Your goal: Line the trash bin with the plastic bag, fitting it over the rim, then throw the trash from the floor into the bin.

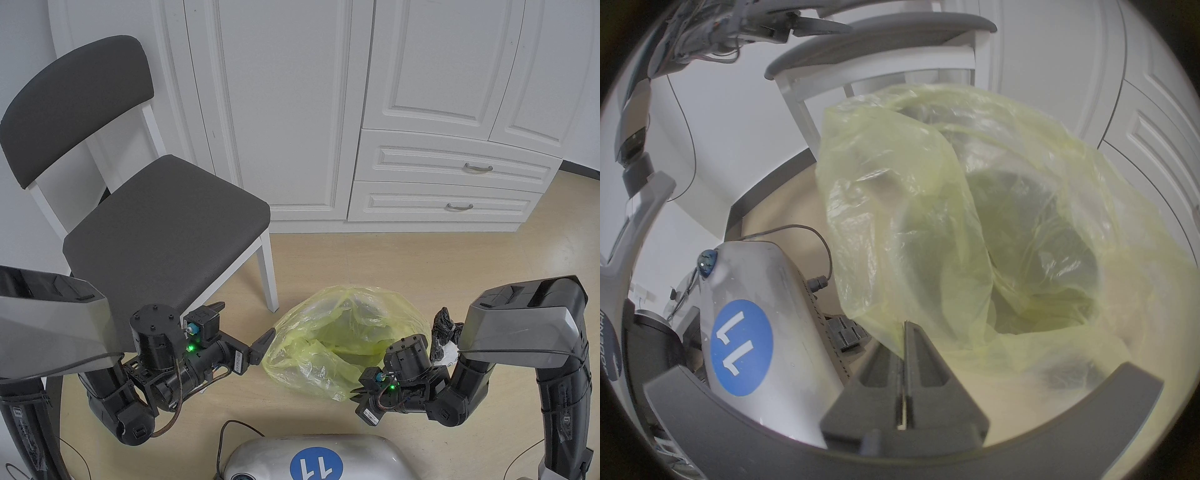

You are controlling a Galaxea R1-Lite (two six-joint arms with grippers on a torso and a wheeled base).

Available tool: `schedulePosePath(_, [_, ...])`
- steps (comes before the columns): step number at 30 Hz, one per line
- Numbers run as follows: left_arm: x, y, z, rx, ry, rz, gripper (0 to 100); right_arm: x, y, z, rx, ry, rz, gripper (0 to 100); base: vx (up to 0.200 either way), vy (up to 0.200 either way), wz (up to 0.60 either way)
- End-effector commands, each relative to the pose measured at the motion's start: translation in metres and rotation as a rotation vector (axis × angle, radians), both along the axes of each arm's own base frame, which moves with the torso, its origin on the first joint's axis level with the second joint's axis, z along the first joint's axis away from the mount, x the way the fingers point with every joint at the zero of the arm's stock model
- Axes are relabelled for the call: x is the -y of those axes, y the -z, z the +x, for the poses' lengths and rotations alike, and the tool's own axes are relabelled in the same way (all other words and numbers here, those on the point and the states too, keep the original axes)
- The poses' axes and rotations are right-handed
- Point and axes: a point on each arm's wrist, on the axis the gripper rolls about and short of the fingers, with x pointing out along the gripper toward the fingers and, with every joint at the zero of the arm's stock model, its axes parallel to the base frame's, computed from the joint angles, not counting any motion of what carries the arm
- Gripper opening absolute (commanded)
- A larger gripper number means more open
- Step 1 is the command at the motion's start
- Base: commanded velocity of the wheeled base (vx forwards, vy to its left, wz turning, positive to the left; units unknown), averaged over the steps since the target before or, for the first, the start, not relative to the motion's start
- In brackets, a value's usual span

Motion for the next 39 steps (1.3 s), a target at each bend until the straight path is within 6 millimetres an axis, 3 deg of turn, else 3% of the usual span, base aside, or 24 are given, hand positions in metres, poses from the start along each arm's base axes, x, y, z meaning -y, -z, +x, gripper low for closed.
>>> schedulePosePath(1, [0.005, 0.011, 0.001, -0.029, 0.011, 0.014, 100, 0.001, 0.013, 0.001, -0.024, 0.003, -0.015, 100, 0.0, 0.0, 0.0])
schedulePosePath(5, [0.008, 0.016, 0.001, -0.043, 0.021, 0.017, 100, 0.001, 0.003, -0.006, -0.02, -0.007, -0.01, 100, 0.0, 0.0, 0.0])
schedulePosePath(9, [0.012, 0.025, 0.003, -0.062, 0.029, 0.021, 100, 0.003, -0.027, -0.022, 0.007, -0.036, 0.016, 100, 0.0, 0.0, 0.0])
schedulePosePath(10, [0.015, 0.026, 0.007, -0.057, 0.03, 0.018, 100, 0.006, -0.043, -0.029, 0.03, -0.045, 0.034, 100, 0.0, 0.0, 0.0])
schedulePosePath(11, [0.015, 0.026, 0.007, -0.057, 0.03, 0.018, 100, 0.006, -0.045, -0.029, 0.033, -0.046, 0.037, 100, 0.0, 0.0, 0.0])
schedulePosePath(14, [0.023, 0.029, 0.011, -0.059, 0.044, 0.02, 100, 0.011, -0.08, -0.039, 0.093, -0.073, 0.104, 100, 0.0, 0.0, 0.0])
schedulePosePath(19, [0.04, 0.02, 0.021, -0.063, 0.073, 0.022, 100, 0.015, -0.106, -0.05, 0.135, -0.081, 0.17, 100, 0.0, 0.0, 0.0])
schedulePosePath(22, [0.053, 0.011, 0.026, -0.077, 0.096, 0.032, 100, 0.018, -0.119, -0.046, 0.158, -0.044, 0.215, 100, 0.0, 0.0, 0.0])
schedulePosePath(25, [0.066, 0.006, 0.035, -0.112, 0.102, 0.056, 100, 0.025, -0.125, -0.027, 0.186, 0.033, 0.243, 100, 0.0, 0.0, 0.0])
schedulePosePath(27, [0.077, -0.002, 0.052, -0.14, 0.094, 0.063, 100, 0.034, -0.124, 0.0, 0.224, 0.127, 0.235, 100, 0.0, 0.0, 0.0])
schedulePosePath(31, [0.086, -0.01, 0.075, -0.175, 0.074, 0.066, 100, 0.042, -0.108, 0.037, 0.25, 0.248, 0.195, 100, 0.0, 0.0, 0.0])
schedulePosePath(36, [0.087, 0.009, 0.096, -0.261, 0.04, 0.13, 100, 0.047, -0.072, 0.071, 0.227, 0.33, 0.141, 100, 0.0, 0.0, 0.0])
schedulePosePath(39, [0.086, 0.02, 0.107, -0.298, 0.027, 0.162, 100, 0.051, -0.062, 0.084, 0.212, 0.373, 0.109, 100, 0.0, 0.0, 0.0])
